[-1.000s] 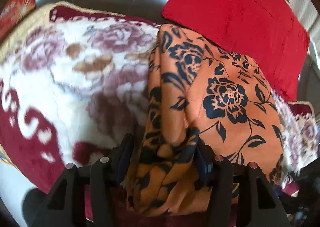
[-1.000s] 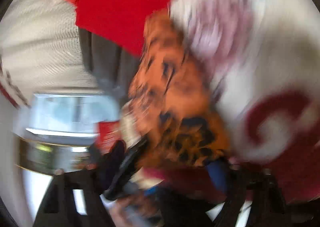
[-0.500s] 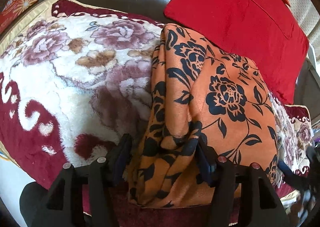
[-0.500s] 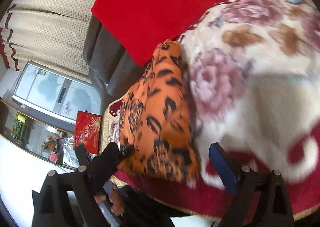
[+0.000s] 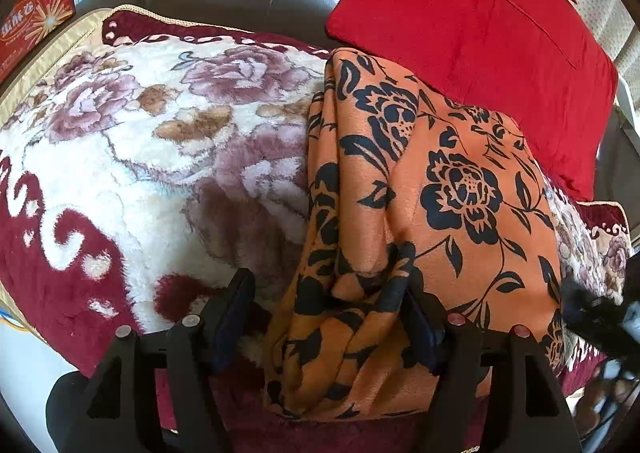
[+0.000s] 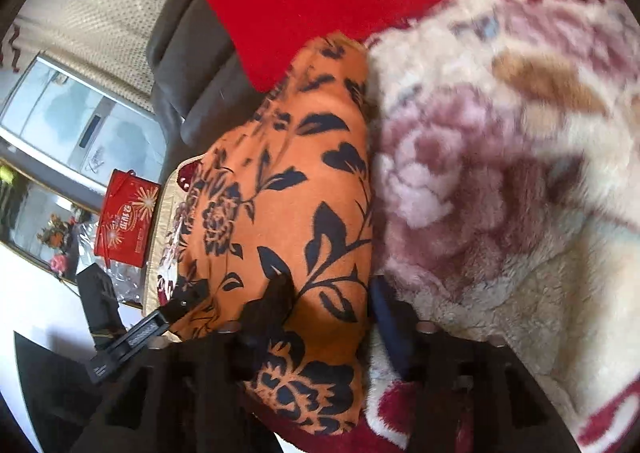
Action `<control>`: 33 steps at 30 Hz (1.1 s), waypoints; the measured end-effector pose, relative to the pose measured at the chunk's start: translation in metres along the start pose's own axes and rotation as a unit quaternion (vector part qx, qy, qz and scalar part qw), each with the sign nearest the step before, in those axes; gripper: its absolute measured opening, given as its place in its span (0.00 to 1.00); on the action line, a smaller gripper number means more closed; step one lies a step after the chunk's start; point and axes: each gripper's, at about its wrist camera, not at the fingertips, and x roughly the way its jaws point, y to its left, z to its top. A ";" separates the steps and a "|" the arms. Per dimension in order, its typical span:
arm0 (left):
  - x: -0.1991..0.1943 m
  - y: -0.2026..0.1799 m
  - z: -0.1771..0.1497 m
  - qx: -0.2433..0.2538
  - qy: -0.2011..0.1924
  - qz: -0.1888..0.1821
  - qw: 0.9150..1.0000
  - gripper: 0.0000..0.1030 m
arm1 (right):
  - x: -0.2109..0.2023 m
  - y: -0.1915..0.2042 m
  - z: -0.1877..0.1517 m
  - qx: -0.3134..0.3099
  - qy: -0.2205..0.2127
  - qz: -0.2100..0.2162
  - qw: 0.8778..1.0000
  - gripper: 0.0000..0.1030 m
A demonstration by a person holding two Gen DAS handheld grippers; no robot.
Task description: Fold small clothes
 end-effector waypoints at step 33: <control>-0.012 0.002 0.012 0.000 0.005 -0.037 0.999 0.76 | 0.048 0.006 0.073 0.005 0.025 -0.037 0.999 0.47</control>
